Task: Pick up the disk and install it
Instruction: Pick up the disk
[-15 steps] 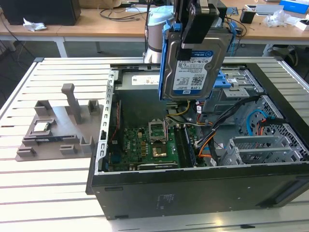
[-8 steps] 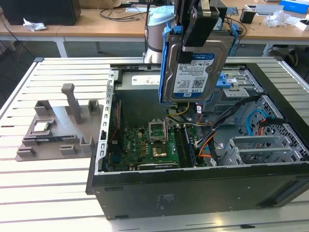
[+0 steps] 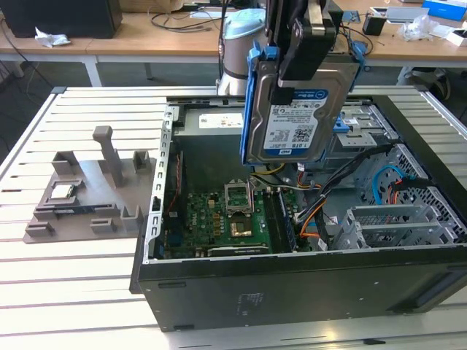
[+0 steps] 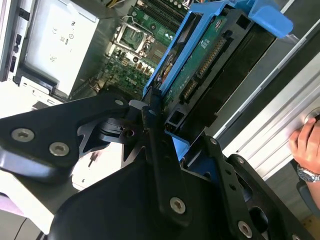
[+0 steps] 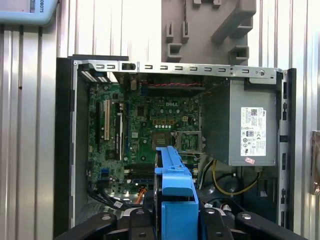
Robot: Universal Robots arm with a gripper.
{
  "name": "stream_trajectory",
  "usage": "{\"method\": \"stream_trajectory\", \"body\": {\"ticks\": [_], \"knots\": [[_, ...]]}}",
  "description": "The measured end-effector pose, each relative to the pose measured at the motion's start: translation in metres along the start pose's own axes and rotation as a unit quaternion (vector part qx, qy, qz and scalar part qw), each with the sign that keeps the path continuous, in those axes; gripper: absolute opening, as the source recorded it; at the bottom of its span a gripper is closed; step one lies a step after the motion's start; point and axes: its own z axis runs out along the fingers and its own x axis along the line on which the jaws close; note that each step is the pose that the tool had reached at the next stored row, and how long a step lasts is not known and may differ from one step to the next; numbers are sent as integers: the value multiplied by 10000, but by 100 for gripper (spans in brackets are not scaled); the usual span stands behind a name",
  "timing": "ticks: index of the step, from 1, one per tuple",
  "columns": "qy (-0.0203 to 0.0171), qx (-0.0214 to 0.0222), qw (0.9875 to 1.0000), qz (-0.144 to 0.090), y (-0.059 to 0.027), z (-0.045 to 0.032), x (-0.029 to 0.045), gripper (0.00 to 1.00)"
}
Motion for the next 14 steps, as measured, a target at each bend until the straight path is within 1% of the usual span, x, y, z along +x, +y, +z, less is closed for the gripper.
{"method": "stream_trajectory", "body": {"ticks": [9, 14], "knots": [[0, 0, 10000, 0, 3, 2, 139, 37], [-1, 0, 10000, 0, -9, 7, 179, 37]]}}
